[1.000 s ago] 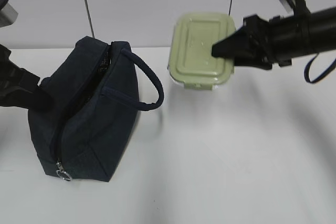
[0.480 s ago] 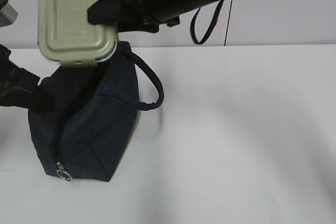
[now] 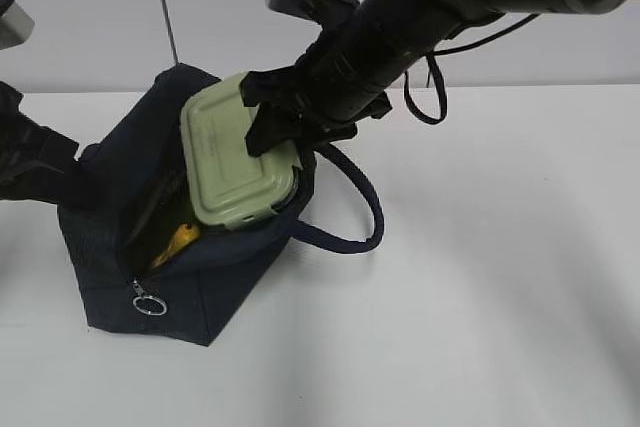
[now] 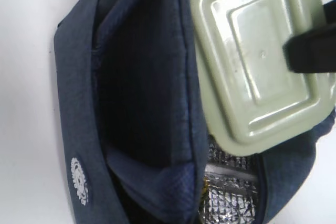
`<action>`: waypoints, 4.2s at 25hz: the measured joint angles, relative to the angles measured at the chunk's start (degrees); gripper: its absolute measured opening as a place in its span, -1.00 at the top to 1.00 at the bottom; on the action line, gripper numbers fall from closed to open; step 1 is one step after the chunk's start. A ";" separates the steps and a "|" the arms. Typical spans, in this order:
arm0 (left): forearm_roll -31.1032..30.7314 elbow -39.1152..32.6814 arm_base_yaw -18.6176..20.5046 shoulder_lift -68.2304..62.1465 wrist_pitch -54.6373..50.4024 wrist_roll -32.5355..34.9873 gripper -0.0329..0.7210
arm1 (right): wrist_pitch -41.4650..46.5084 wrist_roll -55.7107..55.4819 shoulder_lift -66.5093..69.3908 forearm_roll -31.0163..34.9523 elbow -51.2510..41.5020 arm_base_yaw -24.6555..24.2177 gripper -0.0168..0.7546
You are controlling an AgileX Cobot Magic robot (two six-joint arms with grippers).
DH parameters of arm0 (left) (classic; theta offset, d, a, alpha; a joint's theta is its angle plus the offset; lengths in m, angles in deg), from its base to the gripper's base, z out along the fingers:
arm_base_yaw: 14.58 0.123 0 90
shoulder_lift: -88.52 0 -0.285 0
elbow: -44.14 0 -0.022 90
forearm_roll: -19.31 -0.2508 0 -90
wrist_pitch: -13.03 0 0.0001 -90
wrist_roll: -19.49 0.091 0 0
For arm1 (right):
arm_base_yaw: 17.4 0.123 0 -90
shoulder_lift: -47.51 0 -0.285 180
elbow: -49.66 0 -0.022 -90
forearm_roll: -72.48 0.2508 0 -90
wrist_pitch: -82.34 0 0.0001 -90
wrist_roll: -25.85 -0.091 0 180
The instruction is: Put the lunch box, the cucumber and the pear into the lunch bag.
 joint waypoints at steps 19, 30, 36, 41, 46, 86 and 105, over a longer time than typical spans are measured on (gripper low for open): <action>0.07 0.00 0.00 0.00 0.11 0.00 0.95 | 14.26 -1.93 5.58 -9.66 19.74 4.74 -0.48; -0.04 0.00 0.00 0.00 0.33 0.00 0.95 | 21.40 -11.67 7.63 -22.99 22.90 4.74 -0.48; -0.04 0.00 0.00 0.00 0.33 0.00 0.95 | 21.78 -10.56 12.22 -20.67 22.90 4.74 -0.02; 0.08 0.19 0.00 0.00 0.33 0.00 0.95 | 22.38 -10.21 11.18 -24.47 22.25 4.27 0.90; 0.14 4.50 -1.17 -3.20 -1.03 0.00 0.95 | 19.08 -9.97 3.34 -23.97 11.14 1.49 0.93; 2.18 -16.16 -19.43 19.43 27.96 3.90 0.09 | -54.62 21.96 -39.05 6.68 -58.97 32.56 -0.31; 3.19 -16.54 -19.48 19.50 26.44 3.90 0.09 | -76.02 3.80 -8.56 5.86 -54.28 36.55 -0.11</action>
